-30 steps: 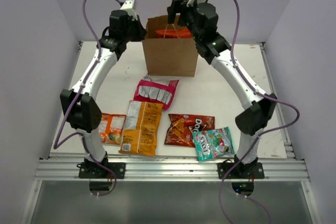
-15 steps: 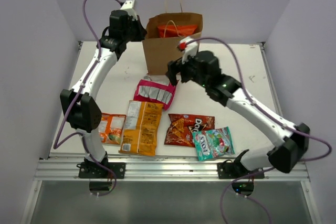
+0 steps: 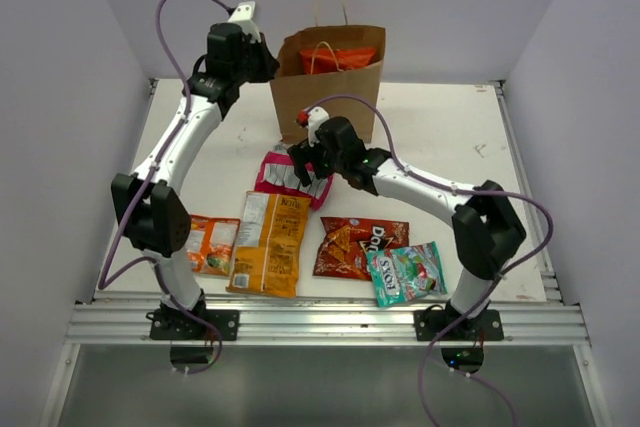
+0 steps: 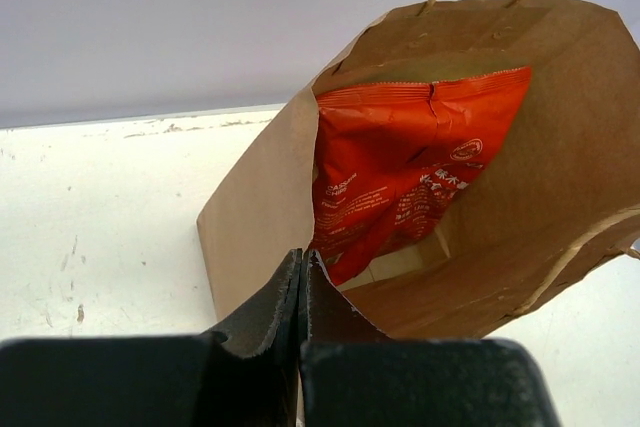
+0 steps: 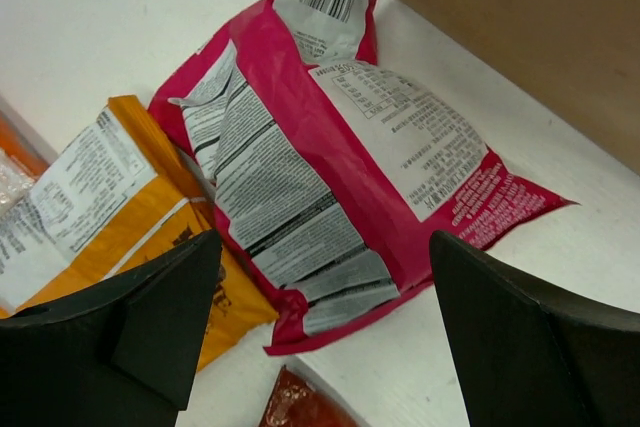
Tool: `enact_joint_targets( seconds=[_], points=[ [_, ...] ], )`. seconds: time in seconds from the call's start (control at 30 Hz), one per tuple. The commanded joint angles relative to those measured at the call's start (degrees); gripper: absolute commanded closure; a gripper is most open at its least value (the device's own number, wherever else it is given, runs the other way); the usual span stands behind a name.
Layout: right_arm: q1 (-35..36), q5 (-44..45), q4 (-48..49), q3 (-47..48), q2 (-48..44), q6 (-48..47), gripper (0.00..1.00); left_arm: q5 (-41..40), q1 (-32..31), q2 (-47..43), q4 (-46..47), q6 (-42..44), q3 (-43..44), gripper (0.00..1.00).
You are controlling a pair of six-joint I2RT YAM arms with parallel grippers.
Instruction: Place the snacks into the paper bag
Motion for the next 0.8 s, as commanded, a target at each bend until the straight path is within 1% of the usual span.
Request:
enact_joint_targets(
  seconds=[0.0,0.2,0.27,0.3,0.33,0.4,0.43,0.47,0.57,0.63,0.7,0.77],
  points=[
    [0.2,-1.5,4.8,1.8,4.9,2.0,0.11,1.2,0.3,-2.5,-1.2,0.3,-1.5,1.00],
    [0.2,0.0,6.4,0.2,10.0,2.9,0.12,1.8,0.3,-2.1,-0.5,0.8,-1.6,1.00],
    [0.2,0.5,6.1,0.2,11.9,3.0,0.15,2.2,0.3,-1.3,0.2,0.9,-1.3,1.00],
    [0.2,0.9,6.0,0.4,12.4,3.0,0.18,2.3,0.3,-0.8,0.2,0.8,-1.0,1.00],
    [0.2,0.9,5.6,0.7,13.0,3.0,0.41,2.4,0.3,-0.6,0.2,0.8,-0.8,1.00],
    [0.2,0.6,3.3,2.1,14.3,2.9,0.57,2.7,0.3,0.3,0.2,0.7,-0.1,1.00],
    [0.2,0.4,2.1,2.4,14.5,2.9,0.74,2.8,0.3,0.7,0.2,0.7,0.1,1.00],
    [0.2,0.4,1.9,2.5,14.9,2.8,0.79,2.9,0.3,0.9,0.2,0.7,0.6,1.00],
    [0.3,-0.4,0.8,2.3,16.5,2.7,0.86,3.0,0.4,1.5,0.2,0.5,1.3,1.00],
    [0.2,-0.4,-1.3,3.1,17.0,2.4,1.00,3.6,0.6,2.1,0.2,0.2,1.6,1.00],
    [0.3,0.3,-2.4,3.7,15.1,1.3,1.00,4.1,1.1,2.2,0.3,-0.2,2.0,1.00],
    [0.3,1.8,-6.4,5.0,11.9,-0.2,1.00,4.5,1.3,2.4,0.5,-0.4,2.2,1.00]
  ],
)
